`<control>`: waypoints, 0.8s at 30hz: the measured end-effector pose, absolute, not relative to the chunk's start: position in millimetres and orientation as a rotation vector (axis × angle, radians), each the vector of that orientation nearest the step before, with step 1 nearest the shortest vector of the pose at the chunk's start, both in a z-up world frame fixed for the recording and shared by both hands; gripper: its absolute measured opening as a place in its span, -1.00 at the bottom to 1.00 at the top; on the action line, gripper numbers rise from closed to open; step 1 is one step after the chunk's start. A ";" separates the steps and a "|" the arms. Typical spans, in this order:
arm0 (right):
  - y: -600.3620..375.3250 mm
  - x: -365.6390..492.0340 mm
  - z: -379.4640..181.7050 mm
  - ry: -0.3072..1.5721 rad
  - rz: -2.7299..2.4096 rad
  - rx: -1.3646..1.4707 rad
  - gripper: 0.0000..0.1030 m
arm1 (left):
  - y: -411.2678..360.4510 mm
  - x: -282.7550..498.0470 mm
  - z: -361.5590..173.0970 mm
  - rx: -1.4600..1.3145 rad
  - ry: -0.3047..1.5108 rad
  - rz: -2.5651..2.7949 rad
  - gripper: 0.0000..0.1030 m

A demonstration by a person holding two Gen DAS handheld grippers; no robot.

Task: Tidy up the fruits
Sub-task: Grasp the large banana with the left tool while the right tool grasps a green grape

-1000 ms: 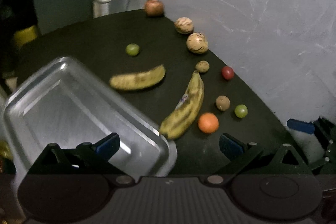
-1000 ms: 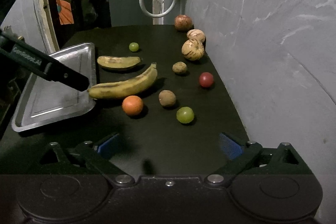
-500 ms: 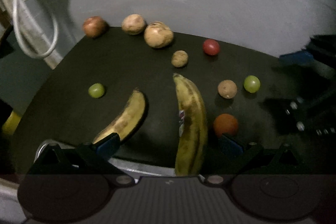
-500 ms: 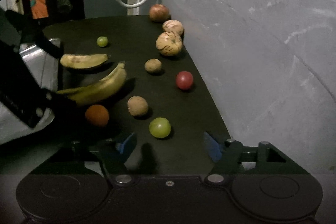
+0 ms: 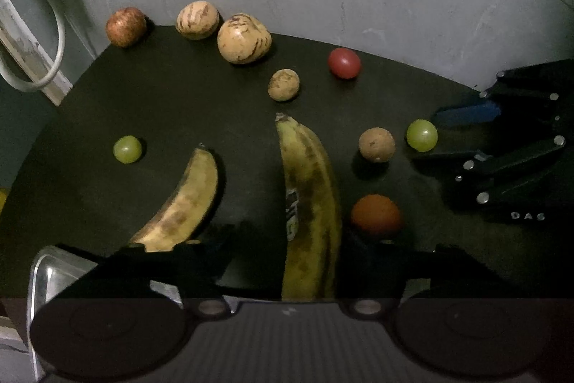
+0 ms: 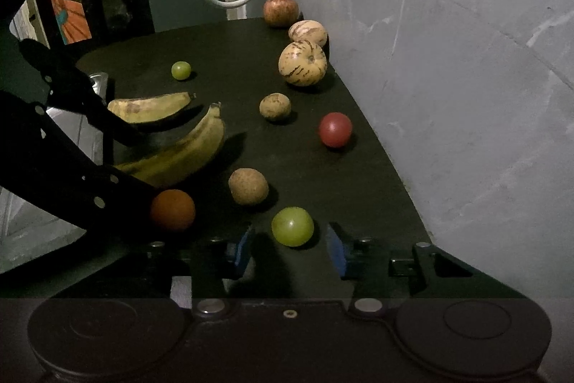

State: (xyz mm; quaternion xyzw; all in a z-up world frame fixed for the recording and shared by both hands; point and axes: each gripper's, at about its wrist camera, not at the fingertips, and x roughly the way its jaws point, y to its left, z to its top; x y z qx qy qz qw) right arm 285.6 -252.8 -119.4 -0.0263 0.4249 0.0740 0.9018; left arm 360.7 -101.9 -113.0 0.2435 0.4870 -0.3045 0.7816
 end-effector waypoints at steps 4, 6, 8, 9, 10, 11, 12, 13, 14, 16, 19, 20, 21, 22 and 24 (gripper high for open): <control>-254.2 288.2 -121.8 0.881 0.157 -0.047 -0.35 | -104.9 363.4 -116.3 0.496 1.071 -0.643 0.14; -255.5 288.1 -122.0 0.878 0.153 -0.042 -0.42 | -106.1 364.5 -118.1 0.471 1.090 -0.645 0.01; -258.2 287.1 -122.0 0.879 0.152 -0.031 -0.48 | -109.2 363.6 -120.0 0.466 1.097 -0.648 -0.17; -259.2 286.9 -122.1 0.880 0.153 -0.025 -0.48 | -110.9 363.3 -121.4 0.464 1.101 -0.648 -0.22; -259.9 285.6 -121.9 0.881 0.153 -0.023 -0.48 | -112.3 363.2 -122.4 0.458 1.102 -0.645 -0.26; -260.0 284.2 -121.7 0.881 0.153 -0.021 -0.48 | -113.1 363.2 -122.4 0.452 1.102 -0.636 -0.27; -260.0 282.9 -121.3 0.880 0.152 -0.020 -0.48 | -113.4 363.7 -122.5 0.444 1.106 -0.631 -0.27; -260.4 282.3 -120.8 0.880 0.150 -0.016 -0.48 | -113.2 364.2 -122.5 0.435 1.108 -0.626 -0.28; -260.6 281.0 -120.1 0.882 0.151 -0.010 -0.49 | -112.3 364.3 -122.5 0.426 1.110 -0.622 -0.28; -260.4 276.9 -118.2 0.881 0.154 0.001 -0.49 | -111.0 363.3 -122.3 0.408 1.112 -0.613 -0.28; -259.7 267.8 -114.4 0.881 0.148 0.025 -0.49 | -107.8 361.9 -121.0 0.359 1.128 -0.584 -0.29; -259.6 264.5 -112.9 0.882 0.144 0.036 -0.49 | -106.1 361.0 -120.8 0.343 1.132 -0.579 -0.29; -259.3 260.5 -110.9 0.883 0.141 0.048 -0.49 | -104.3 359.8 -120.2 0.328 1.138 -0.574 -0.29; -258.6 256.4 -109.1 0.882 0.139 0.057 -0.49 | -102.4 359.3 -119.4 0.312 1.146 -0.569 -0.29; -257.1 246.7 -104.3 0.881 0.137 0.073 -0.49 | -97.8 356.0 -116.9 0.274 1.154 -0.563 -0.29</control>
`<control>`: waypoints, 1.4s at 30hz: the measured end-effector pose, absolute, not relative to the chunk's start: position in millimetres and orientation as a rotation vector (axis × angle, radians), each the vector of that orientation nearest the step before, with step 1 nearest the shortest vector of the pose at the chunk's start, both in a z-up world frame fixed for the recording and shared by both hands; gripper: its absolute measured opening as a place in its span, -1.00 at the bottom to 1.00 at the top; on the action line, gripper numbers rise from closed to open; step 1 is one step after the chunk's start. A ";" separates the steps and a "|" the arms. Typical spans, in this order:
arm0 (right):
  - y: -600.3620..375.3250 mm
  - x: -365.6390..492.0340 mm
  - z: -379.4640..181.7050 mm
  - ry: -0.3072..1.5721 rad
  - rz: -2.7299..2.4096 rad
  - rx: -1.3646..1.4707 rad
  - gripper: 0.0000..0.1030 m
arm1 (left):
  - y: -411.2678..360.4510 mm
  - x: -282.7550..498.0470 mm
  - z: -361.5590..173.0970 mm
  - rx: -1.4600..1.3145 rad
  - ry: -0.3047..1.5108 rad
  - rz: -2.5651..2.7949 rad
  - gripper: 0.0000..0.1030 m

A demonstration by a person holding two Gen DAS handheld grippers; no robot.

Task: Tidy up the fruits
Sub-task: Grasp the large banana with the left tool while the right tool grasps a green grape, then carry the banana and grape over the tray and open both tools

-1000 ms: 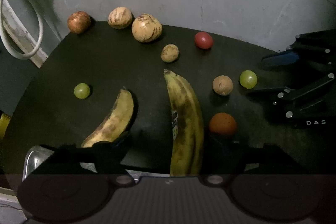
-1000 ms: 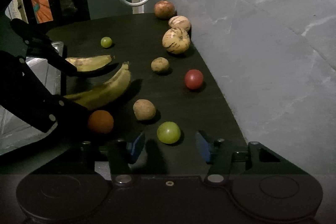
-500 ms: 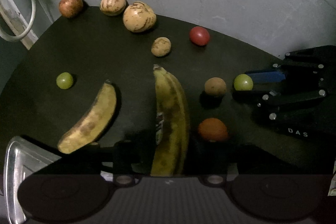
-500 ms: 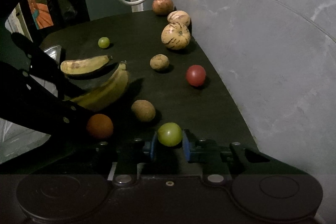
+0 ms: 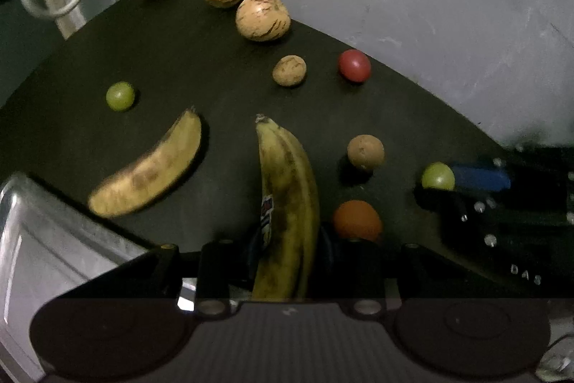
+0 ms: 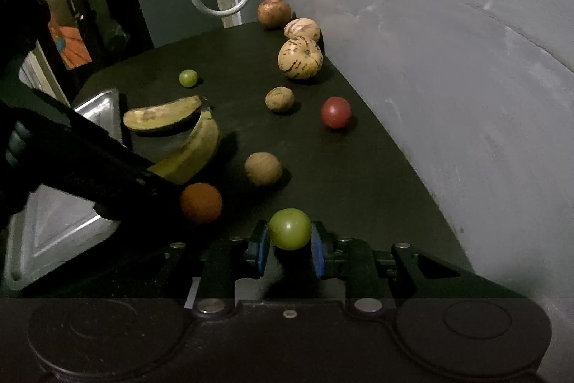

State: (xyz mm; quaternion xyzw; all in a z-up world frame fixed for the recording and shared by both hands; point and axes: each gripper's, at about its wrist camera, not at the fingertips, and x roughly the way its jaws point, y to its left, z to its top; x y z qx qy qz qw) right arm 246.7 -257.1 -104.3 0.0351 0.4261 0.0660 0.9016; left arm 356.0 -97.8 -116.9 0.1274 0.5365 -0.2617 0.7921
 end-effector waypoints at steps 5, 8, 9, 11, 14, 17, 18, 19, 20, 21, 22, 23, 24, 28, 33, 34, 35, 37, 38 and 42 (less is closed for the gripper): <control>-254.0 219.1 -89.3 0.885 0.122 0.098 -0.49 | -83.8 341.7 -105.7 0.183 1.157 -0.558 -0.29; -249.9 203.8 -76.7 0.882 0.112 0.112 -0.49 | -70.3 329.5 -96.5 0.113 1.146 -0.559 -0.29; -247.6 200.1 -72.0 0.879 0.112 0.115 -0.49 | -64.8 325.7 -93.9 0.090 1.143 -0.559 -0.29; -241.1 196.0 -62.2 0.871 0.116 0.115 -0.49 | -52.8 319.3 -89.5 0.043 1.140 -0.555 -0.29; -227.4 196.7 -45.5 0.846 0.140 0.113 -0.49 | -30.9 311.5 -82.4 -0.032 1.130 -0.538 -0.29; -209.0 203.5 -26.3 0.805 0.185 0.102 -0.49 | -5.1 307.4 -74.9 -0.099 1.112 -0.512 -0.29; -201.8 206.9 -20.2 0.792 0.204 0.095 -0.49 | 4.3 306.8 -72.6 -0.117 1.104 -0.500 -0.29; -194.4 211.8 -13.1 0.781 0.226 0.092 -0.49 | 13.9 306.3 -69.5 -0.130 1.096 -0.488 -0.29; -187.4 216.9 -6.7 0.771 0.248 0.093 -0.49 | 25.1 306.3 -66.3 -0.143 1.085 -0.471 -0.29; -180.1 222.3 0.7 0.760 0.271 0.090 -0.49 | 36.5 306.6 -63.3 -0.153 1.075 -0.455 -0.29; -172.2 229.0 8.5 0.746 0.295 0.081 -0.49 | 47.7 307.4 -60.7 -0.164 1.066 -0.440 -0.29; -163.4 236.7 16.7 0.729 0.322 0.069 -0.49 | 61.1 308.5 -57.7 -0.175 1.055 -0.422 -0.29; -155.5 244.4 23.9 0.716 0.347 0.059 -0.49 | 72.1 310.0 -55.0 -0.180 1.043 -0.404 -0.29; -116.4 284.7 42.9 0.679 0.441 0.017 -0.49 | 116.3 317.6 -46.8 -0.195 0.994 -0.339 -0.29; -62.4 336.5 23.0 0.702 0.496 -0.026 -0.49 | 164.6 334.3 -52.9 -0.214 0.962 -0.264 -0.29; -54.1 345.7 15.0 0.717 0.499 -0.026 -0.49 | 173.0 338.2 -56.2 -0.215 0.961 -0.255 -0.29; -43.3 355.9 4.0 0.737 0.497 -0.030 -0.49 | 179.9 340.3 -60.0 -0.214 0.963 -0.248 -0.29; -24.7 372.3 -17.5 0.776 0.496 -0.042 -0.49 | 192.5 346.1 -69.1 -0.211 0.971 -0.235 -0.29; -18.3 376.5 -27.8 0.792 0.494 -0.049 -0.49 | 197.5 348.6 -73.1 -0.210 0.976 -0.231 -0.29; 6.8 393.0 -65.5 0.872 0.470 -0.098 -0.49 | 215.7 360.6 -93.9 -0.212 1.009 -0.224 -0.29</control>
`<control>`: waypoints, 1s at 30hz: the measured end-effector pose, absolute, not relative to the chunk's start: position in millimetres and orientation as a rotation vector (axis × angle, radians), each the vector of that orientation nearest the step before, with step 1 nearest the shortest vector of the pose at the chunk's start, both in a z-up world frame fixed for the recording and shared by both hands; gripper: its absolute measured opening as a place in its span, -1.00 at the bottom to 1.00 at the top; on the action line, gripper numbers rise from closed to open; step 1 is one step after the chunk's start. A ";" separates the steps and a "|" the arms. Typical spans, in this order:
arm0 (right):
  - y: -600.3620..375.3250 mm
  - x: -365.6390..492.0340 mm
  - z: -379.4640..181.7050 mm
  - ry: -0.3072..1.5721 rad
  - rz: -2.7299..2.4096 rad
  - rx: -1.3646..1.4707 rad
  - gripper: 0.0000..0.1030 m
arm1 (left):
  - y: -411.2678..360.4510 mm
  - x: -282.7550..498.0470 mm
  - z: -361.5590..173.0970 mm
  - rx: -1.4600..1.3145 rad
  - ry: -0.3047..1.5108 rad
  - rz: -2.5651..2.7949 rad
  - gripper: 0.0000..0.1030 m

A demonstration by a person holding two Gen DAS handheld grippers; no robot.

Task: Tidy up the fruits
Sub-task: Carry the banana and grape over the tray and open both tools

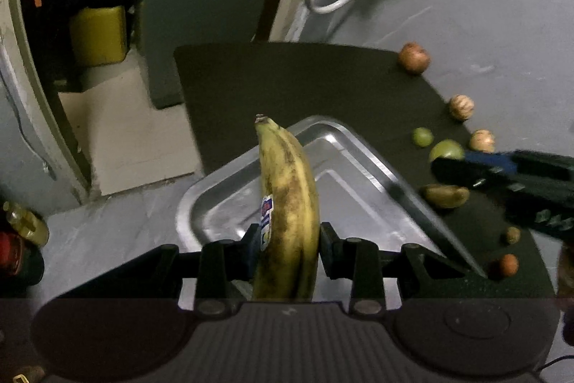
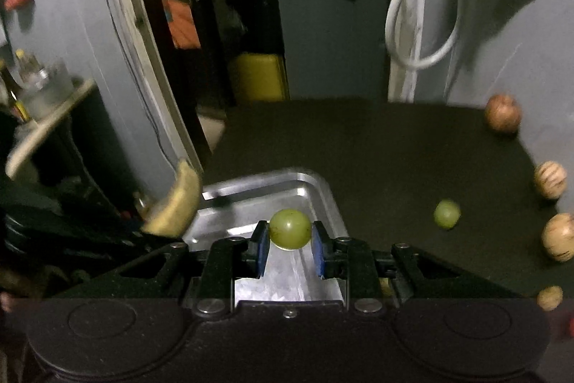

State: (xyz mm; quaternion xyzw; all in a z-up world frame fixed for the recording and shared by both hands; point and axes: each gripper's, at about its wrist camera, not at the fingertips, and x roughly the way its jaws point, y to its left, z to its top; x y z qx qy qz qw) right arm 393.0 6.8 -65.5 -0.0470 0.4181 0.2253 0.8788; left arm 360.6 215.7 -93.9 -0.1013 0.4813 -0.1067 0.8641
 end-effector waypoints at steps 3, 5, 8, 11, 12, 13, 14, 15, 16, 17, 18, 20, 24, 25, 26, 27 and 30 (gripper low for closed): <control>16.2 394.0 -83.9 0.912 0.453 -0.134 -0.49 | 221.2 368.3 -103.8 -0.210 1.030 -0.233 -0.29; 20.0 395.6 -92.7 0.937 0.439 -0.148 -0.49 | 222.0 373.3 -108.2 -0.211 1.040 -0.248 -0.29; 23.8 393.8 -102.2 0.953 0.422 -0.165 -0.49 | 221.4 379.5 -113.6 -0.217 1.047 -0.270 -0.29; 23.4 390.7 -108.2 0.959 0.422 -0.174 -0.48 | 221.2 382.2 -119.1 -0.221 1.061 -0.277 -0.28; 23.3 390.7 -109.7 0.961 0.422 -0.176 -0.48 | 221.2 382.4 -119.7 -0.221 1.059 -0.281 -0.28; 23.7 390.0 -110.8 0.961 0.421 -0.180 -0.47 | 220.0 382.9 -119.7 -0.219 1.058 -0.283 -0.28; 23.8 389.0 -111.2 0.959 0.420 -0.183 -0.47 | 220.9 384.4 -120.1 -0.220 1.058 -0.285 -0.28; 23.8 388.4 -112.0 0.957 0.418 -0.185 -0.45 | 221.2 384.5 -120.4 -0.221 1.058 -0.285 -0.28; 23.9 388.2 -112.7 0.953 0.416 -0.185 -0.40 | 221.4 384.3 -120.3 -0.222 1.057 -0.286 -0.27; 24.5 389.6 -113.7 0.951 0.415 -0.186 -0.37 | 221.7 383.9 -120.3 -0.225 1.057 -0.285 -0.27; 24.7 390.2 -113.7 0.949 0.415 -0.185 -0.35 | 222.0 383.5 -120.1 -0.229 1.058 -0.285 -0.27; 21.4 387.4 -111.5 0.942 0.408 -0.180 -0.27 | 222.2 382.5 -118.6 -0.238 1.052 -0.277 -0.22; 6.1 374.2 -98.5 0.914 0.385 -0.142 -0.11 | 219.6 378.8 -110.7 -0.238 1.037 -0.243 -0.03; 0.0 368.7 -92.9 0.904 0.378 -0.125 -0.01 | 218.8 376.4 -107.3 -0.236 1.028 -0.232 -0.01; -5.1 363.6 -87.9 0.894 0.371 -0.110 0.09 | 217.8 373.6 -103.4 -0.236 1.021 -0.224 0.04; -10.3 358.3 -82.8 0.883 0.365 -0.096 0.13 | 216.7 370.6 -99.3 -0.238 1.013 -0.214 0.10; -26.9 336.8 -65.5 0.845 0.351 -0.057 0.29 | 211.9 357.3 -86.0 -0.242 0.981 -0.179 0.43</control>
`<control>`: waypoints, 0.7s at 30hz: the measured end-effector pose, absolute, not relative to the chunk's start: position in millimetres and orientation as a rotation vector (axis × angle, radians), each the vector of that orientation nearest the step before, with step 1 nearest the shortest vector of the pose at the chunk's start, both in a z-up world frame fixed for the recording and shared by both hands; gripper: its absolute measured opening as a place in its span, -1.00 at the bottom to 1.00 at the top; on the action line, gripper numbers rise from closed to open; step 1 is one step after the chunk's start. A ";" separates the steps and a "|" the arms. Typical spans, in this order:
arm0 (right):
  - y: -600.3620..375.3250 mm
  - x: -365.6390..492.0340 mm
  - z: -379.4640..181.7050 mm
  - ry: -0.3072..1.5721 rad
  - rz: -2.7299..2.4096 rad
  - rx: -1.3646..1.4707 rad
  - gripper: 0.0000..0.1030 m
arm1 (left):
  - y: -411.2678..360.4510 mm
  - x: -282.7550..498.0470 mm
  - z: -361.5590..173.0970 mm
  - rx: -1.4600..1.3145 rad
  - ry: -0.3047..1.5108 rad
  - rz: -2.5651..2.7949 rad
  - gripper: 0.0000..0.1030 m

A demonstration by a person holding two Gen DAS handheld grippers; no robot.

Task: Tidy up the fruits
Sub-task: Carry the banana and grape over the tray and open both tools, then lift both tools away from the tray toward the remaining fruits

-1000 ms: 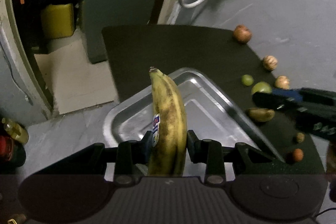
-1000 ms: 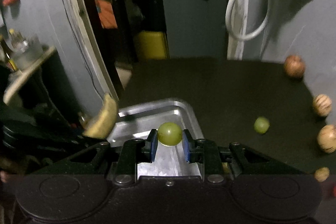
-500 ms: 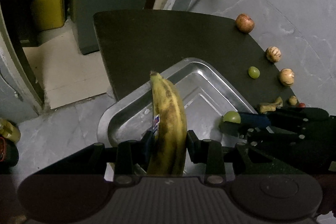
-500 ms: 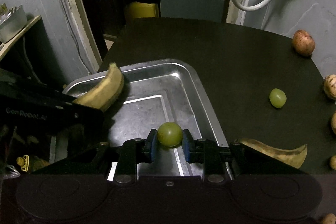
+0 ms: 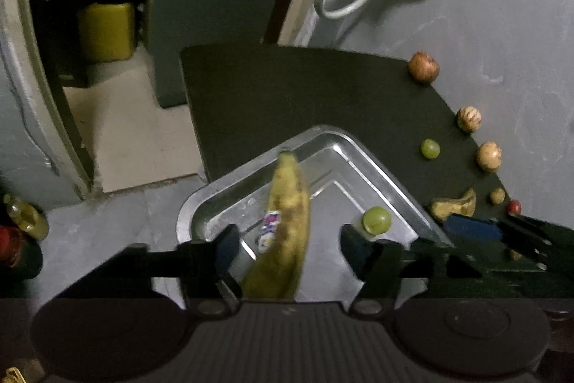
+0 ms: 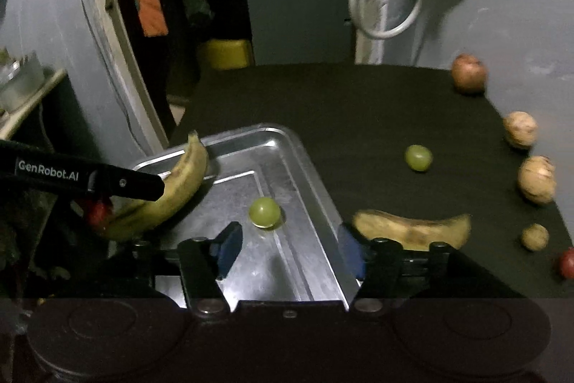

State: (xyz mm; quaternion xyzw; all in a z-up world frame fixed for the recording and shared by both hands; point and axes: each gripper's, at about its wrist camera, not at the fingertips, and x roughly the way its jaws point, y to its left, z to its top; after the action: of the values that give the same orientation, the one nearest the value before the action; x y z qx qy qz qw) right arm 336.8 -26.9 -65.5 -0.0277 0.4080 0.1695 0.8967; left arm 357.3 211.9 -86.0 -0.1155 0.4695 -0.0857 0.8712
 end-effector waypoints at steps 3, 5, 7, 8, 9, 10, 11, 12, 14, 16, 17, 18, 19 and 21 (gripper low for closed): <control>-42.1 313.1 -51.5 0.807 0.350 -0.036 0.48 | 203.1 335.8 -70.7 -0.240 0.945 -0.152 0.66; -51.8 295.4 -43.0 0.786 0.351 -0.031 0.62 | 196.3 317.6 -61.0 -0.240 0.927 -0.134 0.85; -62.1 275.9 -35.5 0.765 0.356 -0.031 0.67 | 189.6 300.1 -53.7 -0.248 0.920 -0.106 0.94; -66.7 267.3 -31.4 0.758 0.356 -0.030 0.73 | 187.2 291.1 -49.7 -0.254 0.918 -0.091 0.95; -71.1 259.6 -27.8 0.751 0.355 -0.027 0.77 | 184.0 282.0 -46.3 -0.259 0.917 -0.082 0.95; -77.4 249.8 -24.7 0.743 0.353 -0.021 0.84 | 181.5 273.2 -43.1 -0.262 0.915 -0.075 0.98; -83.9 239.5 -21.4 0.737 0.354 -0.015 0.88 | 179.5 263.7 -39.9 -0.263 0.913 -0.067 0.99; -89.2 230.5 -19.2 0.733 0.354 -0.010 0.90 | 175.7 252.6 -36.5 -0.259 0.909 -0.061 0.99; -100.0 209.2 -13.8 0.725 0.349 -0.002 0.98 | 166.6 233.6 -30.9 -0.249 0.907 -0.057 0.99; -110.8 189.4 -10.5 0.720 0.346 0.006 0.98 | 157.2 212.8 -26.8 -0.239 0.912 -0.055 0.99; -116.9 177.9 -7.7 0.717 0.344 0.010 0.98 | 151.6 201.6 -25.4 -0.236 0.915 -0.053 0.99; -122.6 167.3 -5.4 0.715 0.339 0.016 0.98 | 146.7 192.0 -23.8 -0.235 0.916 -0.052 0.99; -127.3 158.7 -3.5 0.713 0.335 0.020 0.98 | 141.1 180.5 -22.5 -0.235 0.917 -0.051 0.99; -138.7 138.7 1.2 0.704 0.328 0.028 0.98 | 130.9 160.4 -21.1 -0.236 0.923 -0.047 0.99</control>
State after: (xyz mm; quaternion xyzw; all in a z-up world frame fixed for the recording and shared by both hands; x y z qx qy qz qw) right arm 138.7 -138.7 1.2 0.0138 0.3433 0.1599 0.9254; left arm 160.4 130.9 -21.1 -0.1137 0.4442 -0.0224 0.8884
